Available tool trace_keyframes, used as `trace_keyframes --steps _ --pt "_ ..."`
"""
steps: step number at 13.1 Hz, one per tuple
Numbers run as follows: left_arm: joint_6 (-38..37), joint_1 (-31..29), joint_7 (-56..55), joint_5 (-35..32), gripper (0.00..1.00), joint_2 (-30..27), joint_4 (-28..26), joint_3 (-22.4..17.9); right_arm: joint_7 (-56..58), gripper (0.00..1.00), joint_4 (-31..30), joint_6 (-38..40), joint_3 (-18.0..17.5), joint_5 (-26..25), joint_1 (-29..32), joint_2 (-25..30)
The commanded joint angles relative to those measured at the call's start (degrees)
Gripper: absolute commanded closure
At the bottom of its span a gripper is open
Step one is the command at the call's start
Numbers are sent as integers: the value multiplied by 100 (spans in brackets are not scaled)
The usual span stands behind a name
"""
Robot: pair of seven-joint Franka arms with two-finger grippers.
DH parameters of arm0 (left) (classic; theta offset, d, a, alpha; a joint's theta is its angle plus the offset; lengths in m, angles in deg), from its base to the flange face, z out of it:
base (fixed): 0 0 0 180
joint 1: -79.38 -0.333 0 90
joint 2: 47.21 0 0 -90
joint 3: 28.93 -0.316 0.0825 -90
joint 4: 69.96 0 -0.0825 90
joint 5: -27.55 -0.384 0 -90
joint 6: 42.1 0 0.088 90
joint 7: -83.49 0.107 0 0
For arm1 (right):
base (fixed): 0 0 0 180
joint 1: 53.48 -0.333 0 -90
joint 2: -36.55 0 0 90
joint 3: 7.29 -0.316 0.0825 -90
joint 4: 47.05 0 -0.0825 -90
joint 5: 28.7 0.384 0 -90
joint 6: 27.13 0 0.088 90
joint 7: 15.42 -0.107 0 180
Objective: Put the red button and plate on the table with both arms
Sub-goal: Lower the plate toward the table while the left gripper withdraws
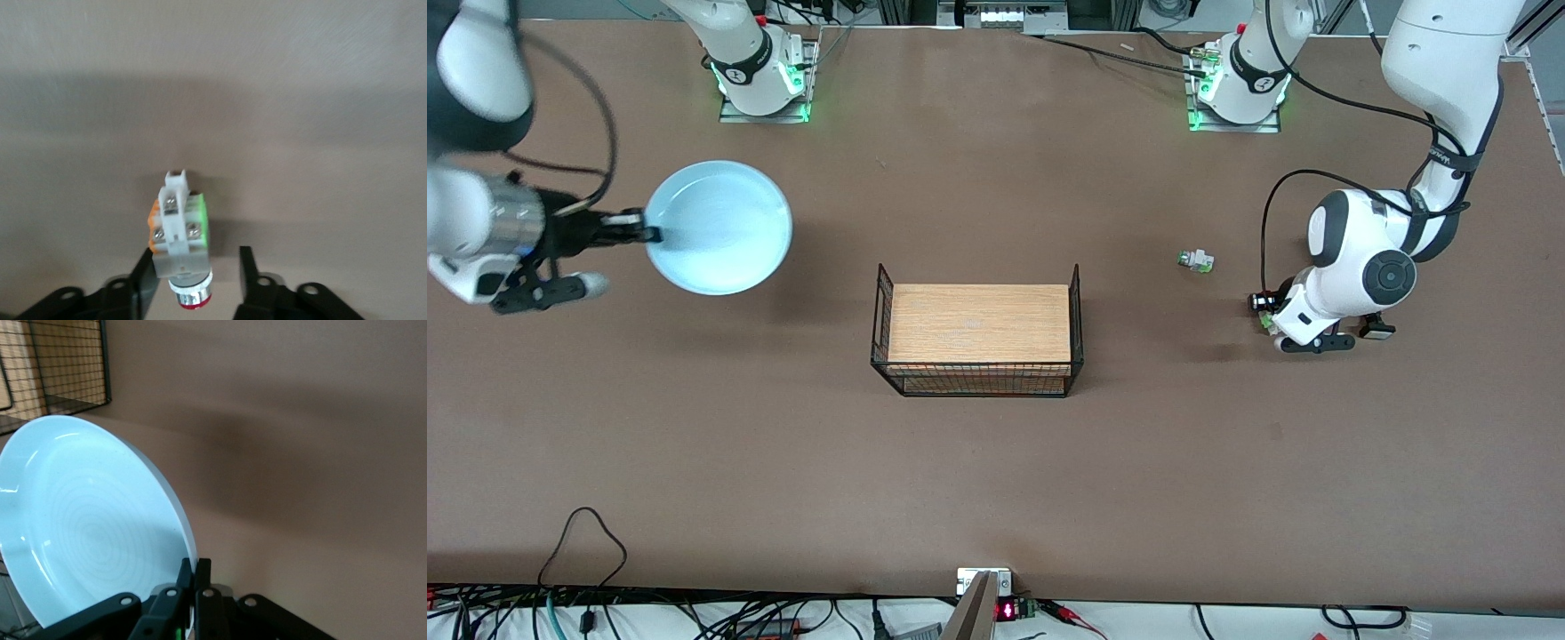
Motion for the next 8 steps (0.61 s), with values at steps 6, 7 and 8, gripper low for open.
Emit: trace_keyframes --steps 6,7,8 --pt "-2768 49 49 82 0 -629 2481 -23 1893 100 40 -1292 -119 94 715 -1162" --pt "-3023 41 40 73 0 -611 2860 -23 2087 100 40 -1608 -119 94 751 -1364" --pt "-3182 41 40 64 0 -585 3212 -31 2289 100 40 -1864 -119 120 804 -1548"
